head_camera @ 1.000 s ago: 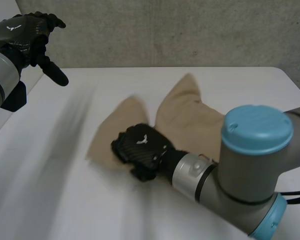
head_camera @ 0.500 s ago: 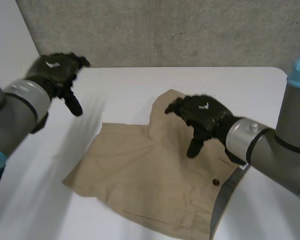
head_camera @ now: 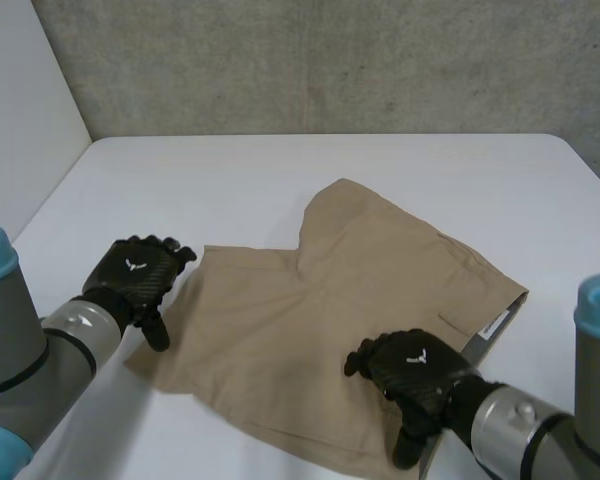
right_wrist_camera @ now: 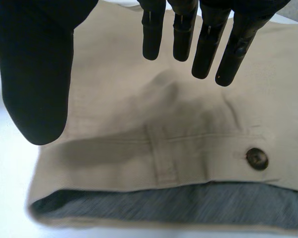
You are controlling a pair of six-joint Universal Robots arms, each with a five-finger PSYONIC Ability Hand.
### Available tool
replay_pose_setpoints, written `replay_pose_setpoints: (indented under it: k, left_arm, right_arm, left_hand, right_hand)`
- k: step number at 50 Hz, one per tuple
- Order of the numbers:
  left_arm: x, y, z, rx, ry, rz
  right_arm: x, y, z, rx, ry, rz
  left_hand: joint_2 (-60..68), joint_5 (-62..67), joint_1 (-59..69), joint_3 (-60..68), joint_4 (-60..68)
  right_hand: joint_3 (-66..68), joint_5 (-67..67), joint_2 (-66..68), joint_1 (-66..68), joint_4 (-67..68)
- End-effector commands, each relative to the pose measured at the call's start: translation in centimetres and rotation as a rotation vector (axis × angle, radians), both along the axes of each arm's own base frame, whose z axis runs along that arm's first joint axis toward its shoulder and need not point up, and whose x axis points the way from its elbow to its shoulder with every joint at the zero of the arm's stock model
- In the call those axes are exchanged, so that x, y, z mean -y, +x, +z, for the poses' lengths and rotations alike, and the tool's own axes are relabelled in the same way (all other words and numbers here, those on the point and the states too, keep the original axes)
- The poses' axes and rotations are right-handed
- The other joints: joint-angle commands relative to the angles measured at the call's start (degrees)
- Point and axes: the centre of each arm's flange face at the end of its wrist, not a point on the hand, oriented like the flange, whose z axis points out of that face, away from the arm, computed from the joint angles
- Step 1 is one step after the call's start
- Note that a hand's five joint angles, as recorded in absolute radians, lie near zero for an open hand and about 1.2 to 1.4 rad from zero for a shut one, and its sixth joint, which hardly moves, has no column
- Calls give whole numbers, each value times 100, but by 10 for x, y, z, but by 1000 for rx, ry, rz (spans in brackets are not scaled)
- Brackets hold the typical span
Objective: Fold the shorts.
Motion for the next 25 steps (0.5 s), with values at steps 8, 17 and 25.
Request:
replay_pose_setpoints:
  k: [8,17,25]
  left_arm:
    - [0,4,-13,-17,-28,17]
    - [-1,3,-14,-17,-28,12]
    - [-2,3,-14,-15,-24,12]
  right_arm:
    - [-39,-14,-19,-15,-31,-8]
    - [-39,-15,-27,-19,-64,-23]
    - [-41,-13,-32,-19,-78,-6]
  left_hand:
    - [79,6,-28,-12,24]
    - [62,-11,-45,-29,8]
    - [46,-27,-61,-45,-9]
  right_hand:
    - [585,593,645,878,592]
    - [1442,1450,1503,1735,1449]
    - [1946,1954,2006,2239,1953]
